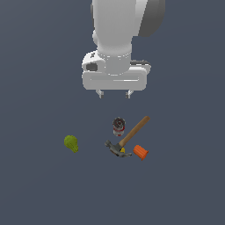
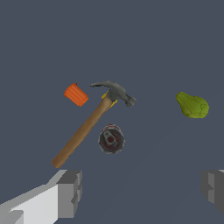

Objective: Pick up a designated object from a clutter of objects.

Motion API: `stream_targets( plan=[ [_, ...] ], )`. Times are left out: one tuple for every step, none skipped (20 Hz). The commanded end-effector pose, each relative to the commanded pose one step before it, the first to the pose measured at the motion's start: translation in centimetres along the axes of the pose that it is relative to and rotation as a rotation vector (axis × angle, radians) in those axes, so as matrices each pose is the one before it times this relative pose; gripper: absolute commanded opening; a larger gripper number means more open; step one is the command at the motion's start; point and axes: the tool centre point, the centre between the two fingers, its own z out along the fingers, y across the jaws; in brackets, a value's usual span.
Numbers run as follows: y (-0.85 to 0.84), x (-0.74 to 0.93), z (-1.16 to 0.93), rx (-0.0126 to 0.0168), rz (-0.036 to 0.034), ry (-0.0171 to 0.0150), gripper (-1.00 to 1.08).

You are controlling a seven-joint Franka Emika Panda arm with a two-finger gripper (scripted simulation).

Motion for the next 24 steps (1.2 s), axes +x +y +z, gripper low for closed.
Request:
stream_targets(
  plan=[
    [0.001,0.0,0.0,0.0,0.0,0.0,1.0],
    [0.064,0.006,0.017,-0.00039,0.00086,-0.00024,1.0],
    [0.203,0.022,0.055,-0.00123,0.00288,-0.00082,1.0],
    [0.327,0.033,0.087,-0.00194,0.00451,-0.0013,1.0],
    [0.459,0.047,0.125,-0.00274,0.00633,-0.00185,1.0],
    [0.587,0.06,0.163,-0.00349,0.00801,-0.00239,1.0],
    [0.612,0.063,0.174,-0.00362,0.00821,-0.00251,1.0],
    [0.482,0.053,0.142,-0.00283,0.00633,-0.00199,1.0],
    [0.347,0.041,0.107,-0.002,0.00439,-0.00142,1.0],
    [0.21,0.028,0.069,-0.00116,0.00246,-0.00084,1.0],
    [0.07,0.013,0.026,-0.0003,0.00058,-0.00023,1.0],
    [-0.052,-0.002,-0.012,0.00026,-0.00062,0.00018,1.0],
    [-0.127,-0.029,-0.053,0.00055,-0.00097,0.00042,1.0],
    [-0.074,-0.029,-0.035,0.0,0.0,0.0,1.0],
    [-0.003,-0.004,-0.004,0.0,0.0,0.0,1.0],
    [0.062,0.026,0.03,0.0,0.0,0.0,1.0],
    [0.073,0.054,0.063,0.00013,-0.00097,0.00001,1.0],
    [0.088,0.082,0.095,0.00023,-0.00181,0.0,1.0],
    [0.114,0.109,0.126,0.00034,-0.00247,0.00003,1.0],
    [0.138,0.135,0.158,0.00045,-0.00321,0.00007,1.0],
    [0.169,0.16,0.191,0.00053,-0.00381,0.0001,1.0],
    [0.193,0.184,0.222,0.00062,-0.00454,0.00012,1.0],
    [0.226,0.204,0.254,0.00066,-0.00503,0.00014,1.0],
    [0.262,0.226,0.289,0.0007,-0.00561,0.00015,1.0]
  ],
)
